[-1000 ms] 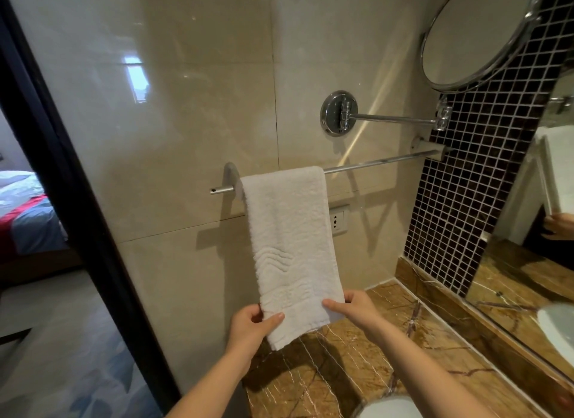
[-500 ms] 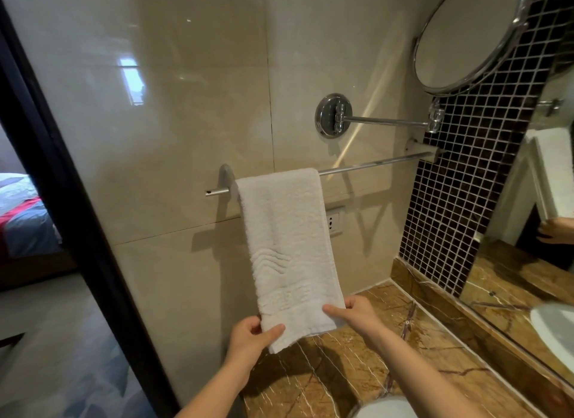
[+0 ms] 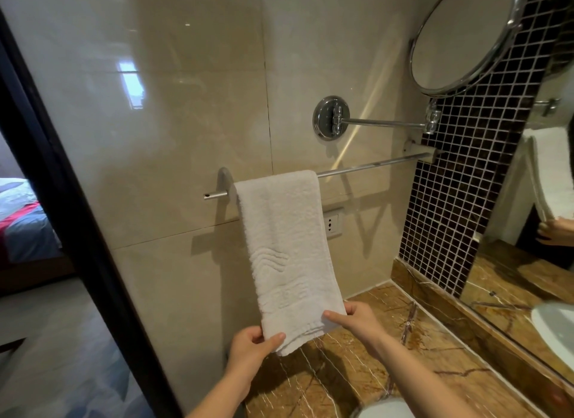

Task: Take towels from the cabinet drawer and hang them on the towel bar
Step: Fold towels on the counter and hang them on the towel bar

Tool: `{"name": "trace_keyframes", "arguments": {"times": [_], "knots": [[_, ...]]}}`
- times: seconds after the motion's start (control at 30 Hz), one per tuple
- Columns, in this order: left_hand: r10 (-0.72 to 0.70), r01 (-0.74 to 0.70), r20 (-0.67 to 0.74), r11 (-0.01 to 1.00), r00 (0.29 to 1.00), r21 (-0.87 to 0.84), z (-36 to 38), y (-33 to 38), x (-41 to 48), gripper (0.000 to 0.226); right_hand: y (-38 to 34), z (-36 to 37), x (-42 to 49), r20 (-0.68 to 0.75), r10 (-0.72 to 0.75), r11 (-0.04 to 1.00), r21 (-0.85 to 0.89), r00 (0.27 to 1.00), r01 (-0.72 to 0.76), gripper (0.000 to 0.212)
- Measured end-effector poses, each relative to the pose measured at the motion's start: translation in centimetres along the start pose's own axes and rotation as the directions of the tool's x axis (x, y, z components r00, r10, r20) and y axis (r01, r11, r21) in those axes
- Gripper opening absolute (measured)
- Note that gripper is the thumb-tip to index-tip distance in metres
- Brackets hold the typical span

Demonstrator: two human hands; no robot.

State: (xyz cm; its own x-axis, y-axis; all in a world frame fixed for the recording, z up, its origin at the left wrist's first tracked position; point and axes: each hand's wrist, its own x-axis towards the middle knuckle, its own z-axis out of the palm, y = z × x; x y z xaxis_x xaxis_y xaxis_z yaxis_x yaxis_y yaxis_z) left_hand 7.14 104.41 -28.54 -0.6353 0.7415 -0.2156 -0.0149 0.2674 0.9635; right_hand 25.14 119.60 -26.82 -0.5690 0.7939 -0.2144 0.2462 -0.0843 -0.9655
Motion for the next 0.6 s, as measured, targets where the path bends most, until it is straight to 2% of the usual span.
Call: {"name": "trace_keyframes", "arguments": {"times": [0.1, 0.33, 0.5, 0.6], "knots": [[-0.018, 0.017, -0.005, 0.999, 1.0, -0.043, 0.1, -0.1, 0.1, 0.015, 0.1, 0.2, 0.1, -0.042, -0.001, 0.999, 0.034, 0.999, 0.002, 0.054], [0.017, -0.017, -0.002, 0.995, 1.0, -0.098, -0.4, 0.3, 1.0, 0.012, 0.8, 0.5, 0.8, -0.081, -0.019, 1.0, -0.001, 0.997, 0.019, 0.028], [0.022, -0.024, -0.021, 0.993, 1.0, -0.116, -0.4, 0.4, 1.7, 0.008, 1.4, 0.3, 1.2, -0.08, -0.038, 0.996, -0.084, 0.996, 0.031, 0.027], [0.018, -0.018, -0.004, 0.992, 1.0, -0.127, -0.4, 0.4, 1.8, 0.014, 1.8, 0.2, 1.5, -0.086, -0.07, 0.991, -0.122, 0.994, 0.059, 0.026]]}}
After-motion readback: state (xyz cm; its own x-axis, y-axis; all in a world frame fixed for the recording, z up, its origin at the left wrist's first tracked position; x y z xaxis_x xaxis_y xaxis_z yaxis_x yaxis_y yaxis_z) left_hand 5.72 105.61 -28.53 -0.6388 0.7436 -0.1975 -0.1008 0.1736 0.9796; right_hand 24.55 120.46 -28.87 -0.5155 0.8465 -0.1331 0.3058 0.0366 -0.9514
